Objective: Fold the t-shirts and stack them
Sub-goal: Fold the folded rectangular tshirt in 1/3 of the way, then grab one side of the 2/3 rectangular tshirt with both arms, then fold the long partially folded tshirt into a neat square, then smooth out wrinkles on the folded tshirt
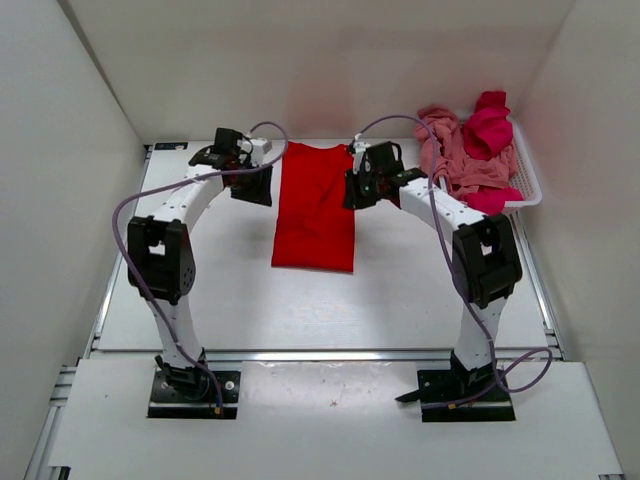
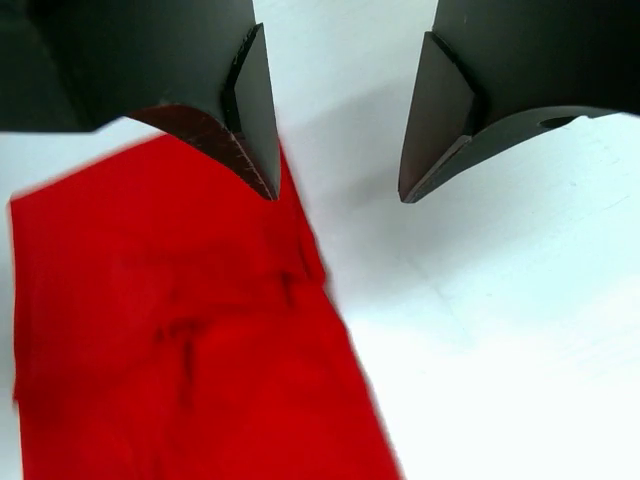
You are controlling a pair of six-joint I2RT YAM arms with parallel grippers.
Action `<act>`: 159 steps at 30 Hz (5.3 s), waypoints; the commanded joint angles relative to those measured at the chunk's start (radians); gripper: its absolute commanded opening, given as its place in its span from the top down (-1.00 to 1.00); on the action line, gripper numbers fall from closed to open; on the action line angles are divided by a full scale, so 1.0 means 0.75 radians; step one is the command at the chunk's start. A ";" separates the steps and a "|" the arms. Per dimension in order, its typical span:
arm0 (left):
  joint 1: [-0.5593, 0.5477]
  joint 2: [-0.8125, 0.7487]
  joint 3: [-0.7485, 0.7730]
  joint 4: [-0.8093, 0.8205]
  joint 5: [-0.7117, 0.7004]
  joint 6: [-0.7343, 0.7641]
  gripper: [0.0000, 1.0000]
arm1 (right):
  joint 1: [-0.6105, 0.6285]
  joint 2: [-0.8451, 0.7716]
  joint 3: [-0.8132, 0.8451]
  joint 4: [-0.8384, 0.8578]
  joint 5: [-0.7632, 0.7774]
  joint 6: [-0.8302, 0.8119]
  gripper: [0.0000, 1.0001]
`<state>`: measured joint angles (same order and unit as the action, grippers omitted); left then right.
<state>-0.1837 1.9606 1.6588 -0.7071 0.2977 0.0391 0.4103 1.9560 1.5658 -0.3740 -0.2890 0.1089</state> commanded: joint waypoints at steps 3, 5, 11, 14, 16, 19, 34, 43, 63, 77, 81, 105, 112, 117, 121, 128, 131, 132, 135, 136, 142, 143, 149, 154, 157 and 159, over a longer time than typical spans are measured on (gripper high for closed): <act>-0.209 -0.150 -0.117 -0.119 0.063 0.353 -0.23 | 0.054 -0.127 -0.210 0.018 -0.016 0.037 0.81; -0.254 -0.143 -0.156 -0.066 0.083 0.351 -0.32 | 0.054 -0.131 -0.239 0.022 -0.062 0.065 0.85; -0.307 0.010 -0.142 0.082 -0.024 0.192 -0.48 | 0.069 -0.066 -0.306 0.041 -0.022 0.115 0.87; -0.248 0.104 -0.099 0.055 -0.121 0.140 -0.44 | 0.056 -0.039 -0.302 0.030 0.013 0.104 0.89; -0.205 0.131 -0.052 0.006 -0.113 0.108 -0.35 | 0.040 -0.060 -0.294 0.022 0.019 0.090 0.84; -0.177 0.015 -0.101 0.008 -0.033 0.113 -0.34 | 0.017 -0.125 -0.302 -0.023 -0.016 0.064 0.39; -0.144 -0.256 -0.696 0.161 0.045 -0.105 -0.69 | 0.024 -0.144 -0.582 0.034 -0.224 0.155 -0.11; -0.183 -0.125 -0.561 0.200 0.020 -0.195 -0.69 | 0.056 -0.121 -0.588 0.063 -0.247 0.172 0.05; -0.166 -0.307 -0.743 -0.065 0.143 -0.052 1.00 | 0.066 -0.378 -0.683 -0.123 -0.369 0.010 1.00; -0.315 -0.763 -0.723 -0.524 0.278 0.206 1.00 | 0.195 -0.655 -0.529 -0.606 -0.406 -0.317 1.00; -0.267 -0.723 -0.596 -0.483 0.276 0.167 1.00 | 0.114 -0.634 -0.407 -0.575 -0.457 -0.297 1.00; -0.015 0.092 0.169 -0.379 0.278 0.005 1.00 | -0.089 0.335 0.571 -0.491 -0.547 -0.153 1.00; 0.014 0.196 0.232 -0.364 0.276 -0.028 0.89 | -0.093 0.378 0.559 -0.452 -0.529 -0.074 1.00; 0.018 0.255 0.363 -0.336 0.249 -0.040 0.81 | -0.091 0.454 0.618 -0.426 -0.455 -0.018 1.00; 0.006 0.296 0.394 -0.319 0.227 -0.038 0.38 | -0.107 0.501 0.663 -0.412 -0.402 0.022 0.72; 0.008 0.296 0.577 -0.283 0.066 -0.081 -0.98 | -0.097 0.564 0.965 -0.403 0.010 0.023 -0.02; 0.030 0.256 0.668 -0.256 -0.047 -0.061 -0.98 | -0.089 0.558 1.088 -0.385 0.164 -0.006 0.01; 0.028 0.251 0.678 -0.256 -0.055 -0.010 -0.97 | -0.079 0.544 1.119 -0.391 0.162 -0.041 0.08; 0.024 0.145 0.548 -0.264 0.036 0.213 -0.45 | -0.054 0.458 1.063 -0.440 0.077 -0.102 0.65; 0.014 0.064 0.418 -0.258 0.063 0.293 -0.34 | -0.046 0.413 1.016 -0.446 0.026 -0.104 0.76; -0.254 -0.229 -0.055 -0.301 0.035 0.757 -0.03 | 0.007 0.221 0.649 -0.415 -0.100 -0.017 0.99; -0.305 -0.254 -0.115 -0.270 0.002 0.764 0.00 | 0.005 0.204 0.641 -0.422 -0.089 -0.008 1.00; -0.354 -0.140 -0.085 -0.162 -0.068 0.709 -0.01 | -0.038 0.092 0.471 -0.411 -0.014 0.029 1.00; -0.301 0.079 0.083 -0.099 -0.121 0.650 0.00 | -0.083 0.006 0.314 -0.395 0.048 0.033 1.00; -0.303 0.245 0.238 -0.060 -0.172 0.635 -0.01 | -0.101 -0.021 0.269 -0.395 0.040 0.033 0.99; -0.311 0.333 0.438 -0.078 -0.198 0.629 -0.01 | -0.097 -0.027 0.260 -0.397 0.042 0.039 1.00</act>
<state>-0.4019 2.1864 1.8317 -0.8104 0.1917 0.5251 0.3321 1.9945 1.7664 -0.7029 -0.2707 0.1284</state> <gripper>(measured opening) 0.506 0.008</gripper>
